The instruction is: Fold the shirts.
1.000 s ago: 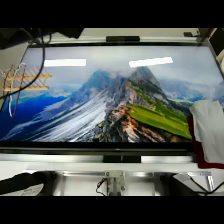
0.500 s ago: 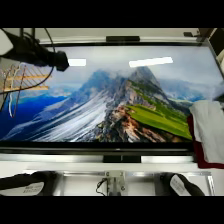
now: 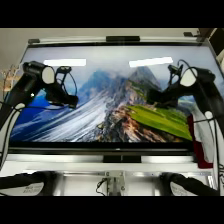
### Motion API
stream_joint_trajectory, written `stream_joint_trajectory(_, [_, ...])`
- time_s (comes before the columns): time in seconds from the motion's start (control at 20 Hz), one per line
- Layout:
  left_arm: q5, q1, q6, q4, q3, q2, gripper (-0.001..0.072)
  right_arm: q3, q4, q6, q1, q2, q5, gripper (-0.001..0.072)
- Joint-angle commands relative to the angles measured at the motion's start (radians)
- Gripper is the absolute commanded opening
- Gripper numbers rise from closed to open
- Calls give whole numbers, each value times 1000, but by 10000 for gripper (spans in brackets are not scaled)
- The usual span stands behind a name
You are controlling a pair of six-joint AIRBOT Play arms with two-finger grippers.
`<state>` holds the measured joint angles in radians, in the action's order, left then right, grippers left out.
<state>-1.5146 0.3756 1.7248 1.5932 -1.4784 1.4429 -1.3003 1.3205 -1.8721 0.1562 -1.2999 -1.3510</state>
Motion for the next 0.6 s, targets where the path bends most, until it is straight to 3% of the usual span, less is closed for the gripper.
stream_joint_trajectory(0.0, [95,11,43,-4,39,0,616,6,-5,9,32,-31,24,508])
stream_joint_trajectory(0.55, [113,11,13,-3,39,-1,616,6,-5,9,32,-31,24,508])
